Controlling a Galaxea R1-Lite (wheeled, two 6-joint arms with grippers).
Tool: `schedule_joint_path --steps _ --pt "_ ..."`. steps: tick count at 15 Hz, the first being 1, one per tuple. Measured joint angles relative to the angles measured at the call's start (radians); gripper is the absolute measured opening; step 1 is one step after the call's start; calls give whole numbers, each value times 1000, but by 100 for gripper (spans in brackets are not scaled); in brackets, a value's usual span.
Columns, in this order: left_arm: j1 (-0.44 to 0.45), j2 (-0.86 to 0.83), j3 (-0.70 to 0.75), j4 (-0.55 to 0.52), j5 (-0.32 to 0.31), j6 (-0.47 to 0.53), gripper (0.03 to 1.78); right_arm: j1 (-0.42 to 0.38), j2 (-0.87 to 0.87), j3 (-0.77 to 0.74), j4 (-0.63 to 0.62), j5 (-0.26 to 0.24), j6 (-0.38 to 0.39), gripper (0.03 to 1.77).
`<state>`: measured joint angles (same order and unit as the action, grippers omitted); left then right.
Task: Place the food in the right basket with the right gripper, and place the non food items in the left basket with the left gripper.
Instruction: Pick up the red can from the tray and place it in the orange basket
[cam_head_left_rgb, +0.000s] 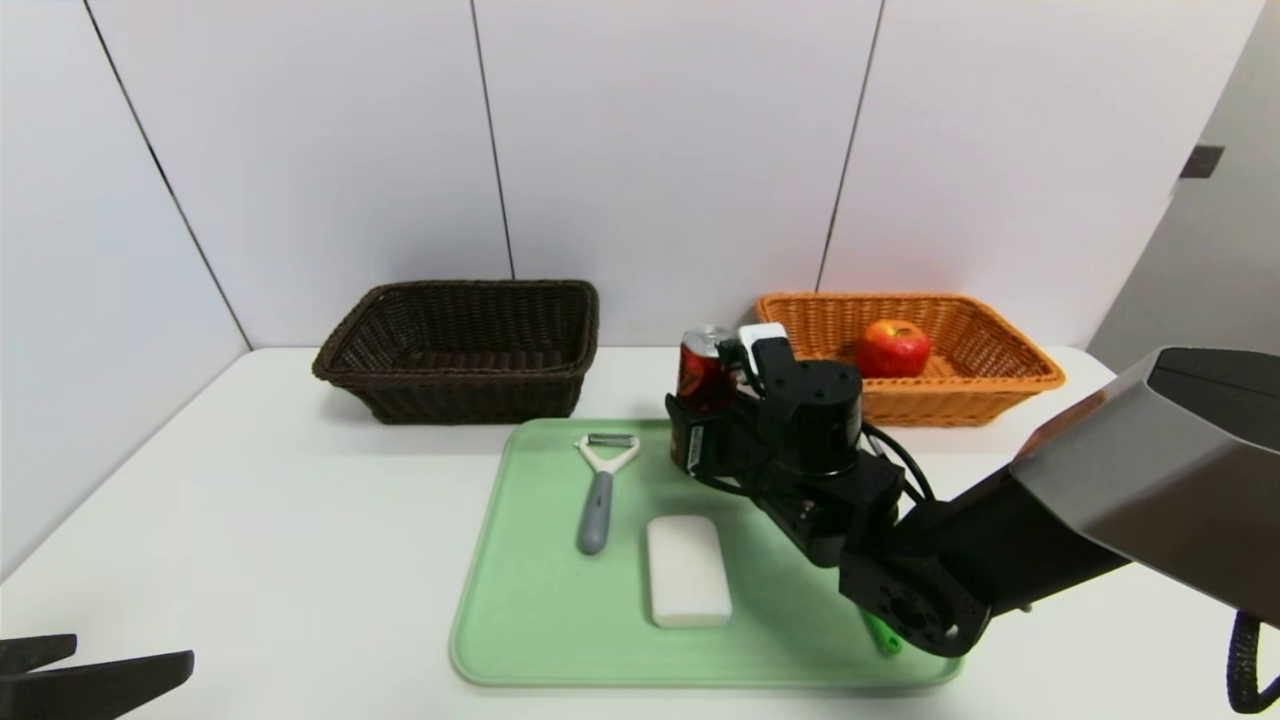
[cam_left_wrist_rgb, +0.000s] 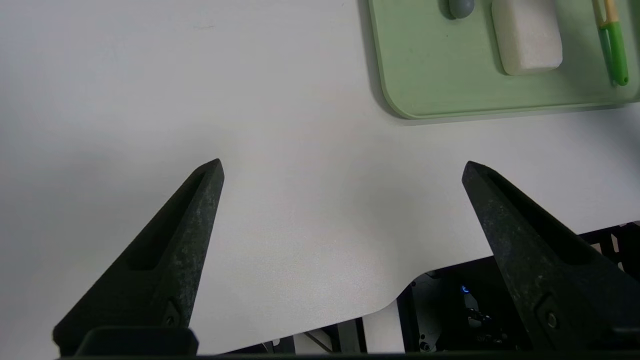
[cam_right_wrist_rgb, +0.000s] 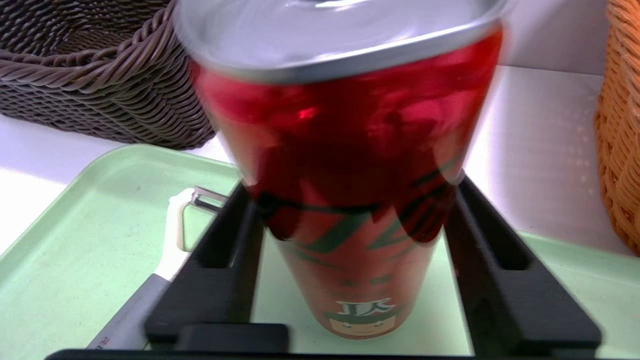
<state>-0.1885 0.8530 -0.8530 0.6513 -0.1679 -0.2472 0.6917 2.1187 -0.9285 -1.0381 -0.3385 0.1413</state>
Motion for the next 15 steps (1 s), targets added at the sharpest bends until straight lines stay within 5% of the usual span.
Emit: schedule_joint_path --steps 10,15 --pt "0 0 2 6 -1 -1 169 -4 -23 -61 -24 11 -25 91" --pt "0 2 1 18 -1 -1 169 -43 -71 -246 128 28 -33 91"
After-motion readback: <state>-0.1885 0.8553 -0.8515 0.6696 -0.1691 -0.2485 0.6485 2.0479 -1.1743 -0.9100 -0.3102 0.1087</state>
